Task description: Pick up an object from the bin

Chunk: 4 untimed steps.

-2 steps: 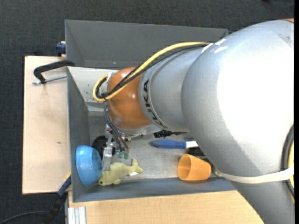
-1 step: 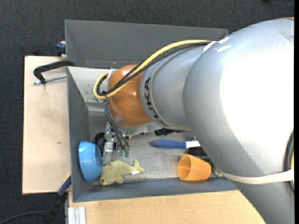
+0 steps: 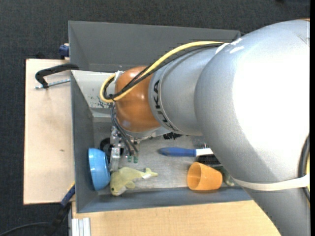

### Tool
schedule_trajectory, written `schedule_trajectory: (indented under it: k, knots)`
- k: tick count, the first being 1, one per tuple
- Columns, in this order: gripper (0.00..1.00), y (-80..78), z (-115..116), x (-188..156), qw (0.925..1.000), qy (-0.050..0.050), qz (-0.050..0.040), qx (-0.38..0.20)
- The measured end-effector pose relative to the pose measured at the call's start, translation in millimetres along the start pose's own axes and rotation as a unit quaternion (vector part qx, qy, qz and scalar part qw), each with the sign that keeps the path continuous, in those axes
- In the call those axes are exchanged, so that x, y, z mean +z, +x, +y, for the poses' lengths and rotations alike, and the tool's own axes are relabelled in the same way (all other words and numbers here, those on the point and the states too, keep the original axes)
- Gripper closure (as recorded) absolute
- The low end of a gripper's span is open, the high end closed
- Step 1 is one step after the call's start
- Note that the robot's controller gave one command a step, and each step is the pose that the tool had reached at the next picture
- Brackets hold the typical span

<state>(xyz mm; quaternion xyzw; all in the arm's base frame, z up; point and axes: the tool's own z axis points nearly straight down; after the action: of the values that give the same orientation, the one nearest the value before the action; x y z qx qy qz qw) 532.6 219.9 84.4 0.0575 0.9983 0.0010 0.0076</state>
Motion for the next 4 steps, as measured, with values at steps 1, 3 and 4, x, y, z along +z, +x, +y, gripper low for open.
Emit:
schedule_trajectory:
  k: [1, 3, 4]
  knots:
    - [1.00, -25.9, -8.2, -5.8, 1.0000, -0.002, 0.0015, 0.007]
    - [1.00, -23.3, -9.0, -2.9, 1.0000, 0.000, 0.0048, 0.007]
    - [0.00, -22.6, -9.1, -2.0, 1.0000, 0.000, 0.0058, 0.007]
